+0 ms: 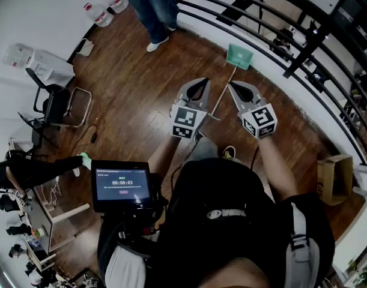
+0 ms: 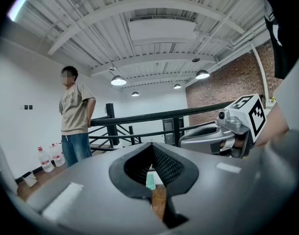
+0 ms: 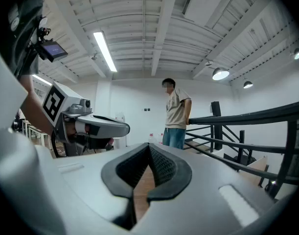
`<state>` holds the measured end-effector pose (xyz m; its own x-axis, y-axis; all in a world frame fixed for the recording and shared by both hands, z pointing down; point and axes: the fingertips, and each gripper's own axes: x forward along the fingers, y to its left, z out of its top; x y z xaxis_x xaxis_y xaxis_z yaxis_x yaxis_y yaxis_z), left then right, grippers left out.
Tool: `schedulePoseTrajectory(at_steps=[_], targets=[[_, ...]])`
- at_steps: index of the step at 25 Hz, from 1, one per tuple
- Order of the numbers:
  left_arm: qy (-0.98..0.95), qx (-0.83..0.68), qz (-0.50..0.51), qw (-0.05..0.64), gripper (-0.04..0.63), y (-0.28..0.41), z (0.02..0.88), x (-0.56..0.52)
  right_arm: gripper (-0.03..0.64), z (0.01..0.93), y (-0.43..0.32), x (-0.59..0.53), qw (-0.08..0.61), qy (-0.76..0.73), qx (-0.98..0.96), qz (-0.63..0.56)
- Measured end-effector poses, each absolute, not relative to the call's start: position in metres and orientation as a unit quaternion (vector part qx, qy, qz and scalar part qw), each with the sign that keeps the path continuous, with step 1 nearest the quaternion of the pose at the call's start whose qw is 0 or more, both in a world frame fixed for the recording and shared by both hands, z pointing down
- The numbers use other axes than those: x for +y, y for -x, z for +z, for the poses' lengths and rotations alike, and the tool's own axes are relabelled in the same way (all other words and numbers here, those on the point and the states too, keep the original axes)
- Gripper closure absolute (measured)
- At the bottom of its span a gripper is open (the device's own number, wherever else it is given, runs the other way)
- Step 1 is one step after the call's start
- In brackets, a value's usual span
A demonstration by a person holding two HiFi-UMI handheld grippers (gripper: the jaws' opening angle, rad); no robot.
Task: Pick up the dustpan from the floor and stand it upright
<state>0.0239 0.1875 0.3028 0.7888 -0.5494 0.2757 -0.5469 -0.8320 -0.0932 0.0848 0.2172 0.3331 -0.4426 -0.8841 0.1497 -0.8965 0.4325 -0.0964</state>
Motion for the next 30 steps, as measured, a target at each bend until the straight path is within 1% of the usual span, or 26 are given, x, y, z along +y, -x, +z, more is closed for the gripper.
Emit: schedulePoseTrajectory(at_steps=[4,7,9,14,19,22,25,27,30], targets=[[0.941,0.306,-0.144,0.01,0.575,-0.011,0.296,0.173,0.614,0.333,-0.079,0.206,0.032,-0.517,-0.851,0.079],[0.94,0.306,-0.154,-0.003,0.575,-0.014,0.319,0.139,0.614,0.353,-0.085,0.178,0.043,-0.518,-0.849,0.096],[0.94,0.301,-0.162,-0.019,0.575,-0.02,0.343,0.111,0.614,0.374,-0.092,0.154,0.055,-0.519,-0.845,0.116],[0.934,0.313,-0.165,-0.056,0.575,-0.014,0.374,0.085,0.614,0.399,-0.093,0.138,0.082,-0.513,-0.842,0.146],[0.918,0.344,-0.172,-0.101,0.575,0.004,0.419,0.007,0.614,0.439,-0.079,0.067,0.132,-0.469,-0.856,0.169],[0.907,0.361,-0.177,-0.125,0.575,0.016,0.441,-0.023,0.614,0.457,-0.073,0.04,0.156,-0.449,-0.861,0.18],[0.898,0.372,-0.191,-0.135,0.575,0.025,0.449,-0.024,0.614,0.466,-0.067,0.042,0.168,-0.446,-0.856,0.201],[0.897,0.368,-0.194,-0.148,0.575,0.029,0.451,-0.013,0.614,0.473,-0.058,0.052,0.188,-0.429,-0.858,0.213],[0.894,0.363,-0.199,-0.172,0.575,0.028,0.481,-0.014,0.614,0.511,-0.052,0.052,0.217,-0.399,-0.861,0.23]])
